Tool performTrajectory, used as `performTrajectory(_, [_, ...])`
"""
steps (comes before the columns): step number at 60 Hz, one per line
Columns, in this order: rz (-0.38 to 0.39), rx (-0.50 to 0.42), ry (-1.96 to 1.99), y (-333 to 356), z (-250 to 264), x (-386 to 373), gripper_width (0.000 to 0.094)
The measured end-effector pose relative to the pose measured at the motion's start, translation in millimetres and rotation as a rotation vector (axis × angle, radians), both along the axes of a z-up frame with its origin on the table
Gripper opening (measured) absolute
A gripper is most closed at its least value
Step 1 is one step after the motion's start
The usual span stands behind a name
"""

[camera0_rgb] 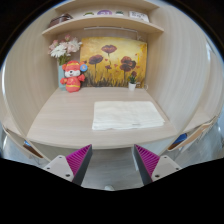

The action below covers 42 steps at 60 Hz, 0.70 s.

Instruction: Fold towel

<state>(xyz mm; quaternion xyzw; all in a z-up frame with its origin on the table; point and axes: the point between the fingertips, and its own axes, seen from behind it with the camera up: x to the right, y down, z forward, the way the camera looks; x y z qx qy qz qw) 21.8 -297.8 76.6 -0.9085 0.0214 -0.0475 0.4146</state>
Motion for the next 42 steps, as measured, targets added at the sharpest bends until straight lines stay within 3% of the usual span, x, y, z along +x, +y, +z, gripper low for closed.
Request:
performTrajectory(12, [0.092, -0.022, 0.012, 102.0, -35.3, -40.7, 0.0842])
performTrajectory(27, [0.145, -0.05, -0.012, 213.5, -65.9, -59.8, 0.0814])
performTrajectory(35, [0.143, -0.113, -0.047, 227.5, -87.0, -53.9, 0.0653])
performTrajectory(42, [0.107, -0.066, -0.035, 231.9, -86.1, -46.9, 0.0441])
